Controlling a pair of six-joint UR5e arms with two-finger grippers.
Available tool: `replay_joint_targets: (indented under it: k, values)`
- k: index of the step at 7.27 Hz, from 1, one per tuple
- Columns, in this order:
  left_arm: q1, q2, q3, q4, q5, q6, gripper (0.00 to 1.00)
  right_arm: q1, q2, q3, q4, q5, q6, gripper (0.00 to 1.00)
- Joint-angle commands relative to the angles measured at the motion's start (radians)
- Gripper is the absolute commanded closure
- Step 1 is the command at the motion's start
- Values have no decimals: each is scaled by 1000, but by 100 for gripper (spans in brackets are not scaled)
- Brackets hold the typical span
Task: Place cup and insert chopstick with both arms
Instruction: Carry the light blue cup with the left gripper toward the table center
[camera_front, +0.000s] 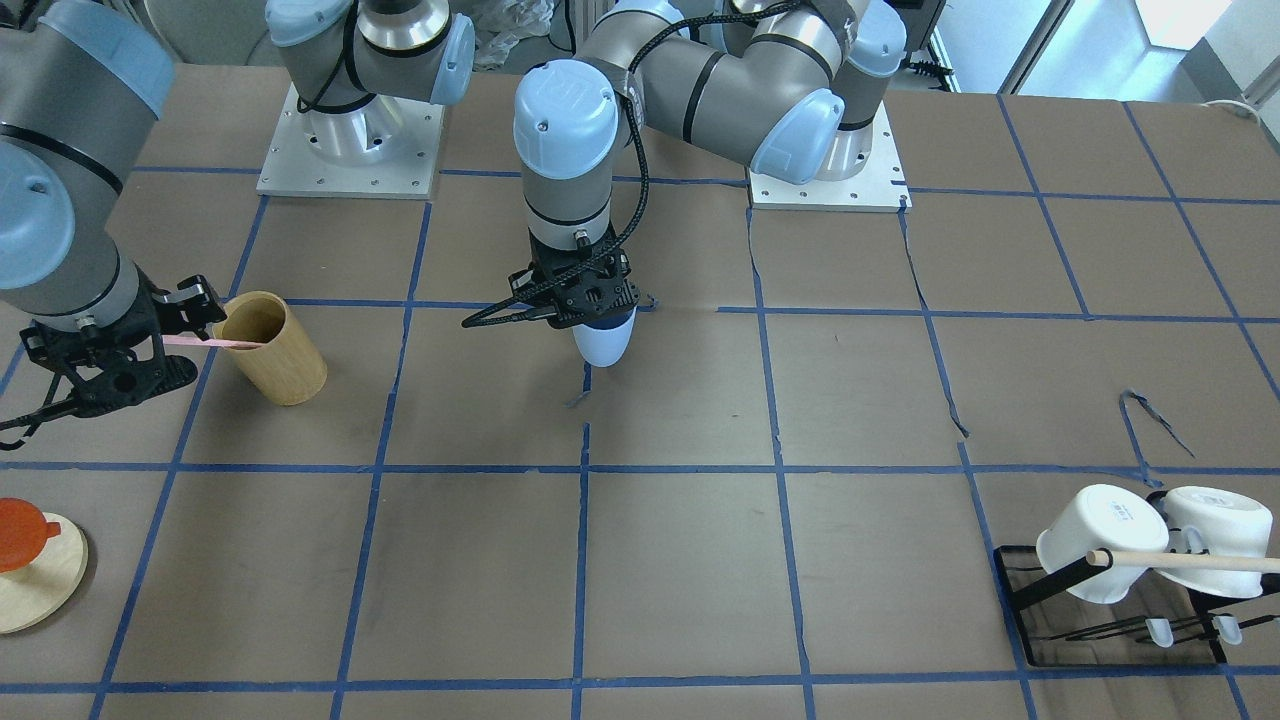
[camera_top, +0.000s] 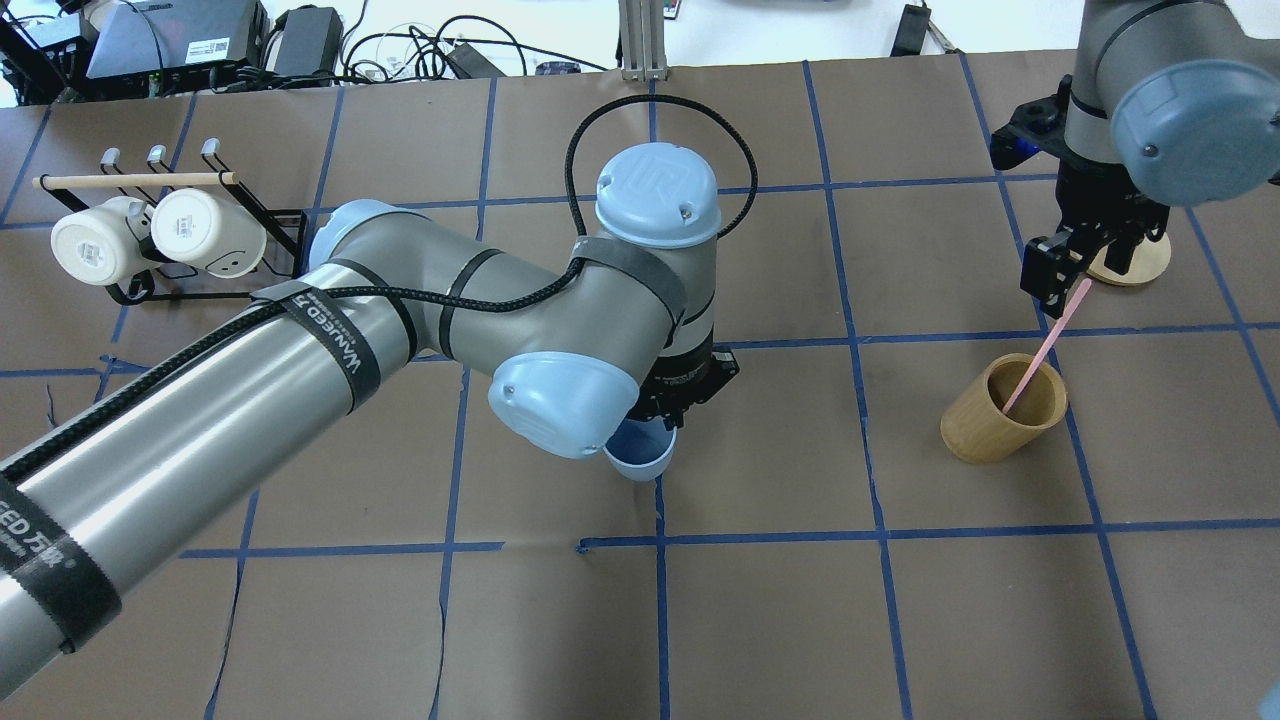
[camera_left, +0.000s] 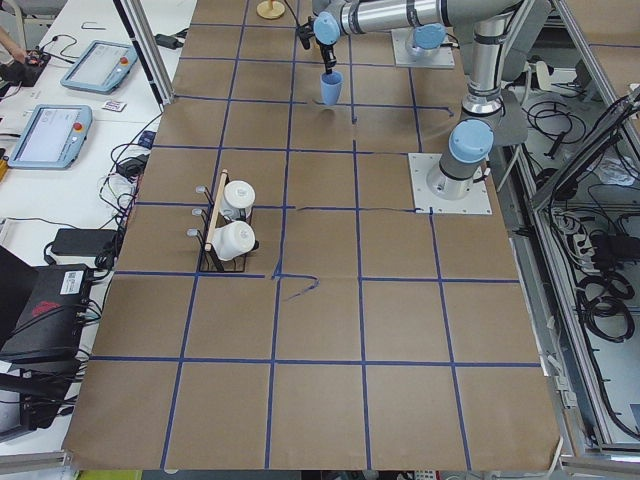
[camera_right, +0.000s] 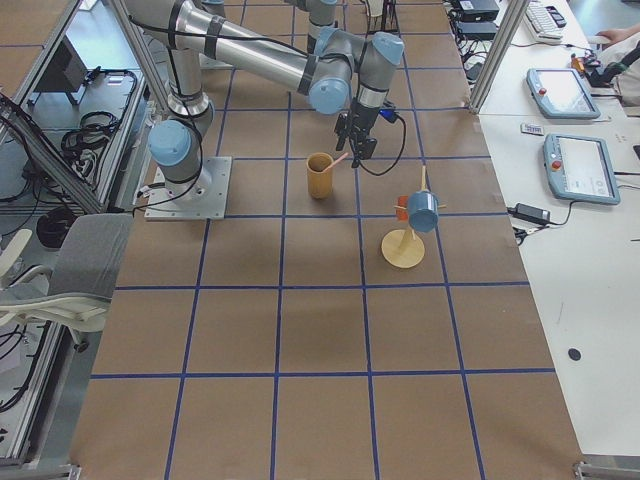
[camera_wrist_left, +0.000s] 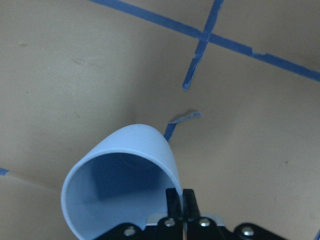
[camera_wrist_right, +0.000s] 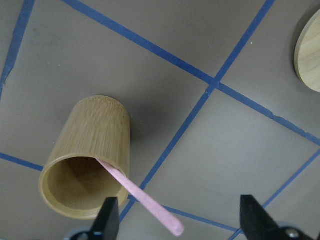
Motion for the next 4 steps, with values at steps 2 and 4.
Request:
replay_joint_targets:
  k: [2,4]
  values:
    - [-4,-1,-18,5,-2,1,100,-3,1,3,17,8,13,39]
    - [-4,-11,-17,16,-24,-1,100,-3,-8,7,50,9,13,48]
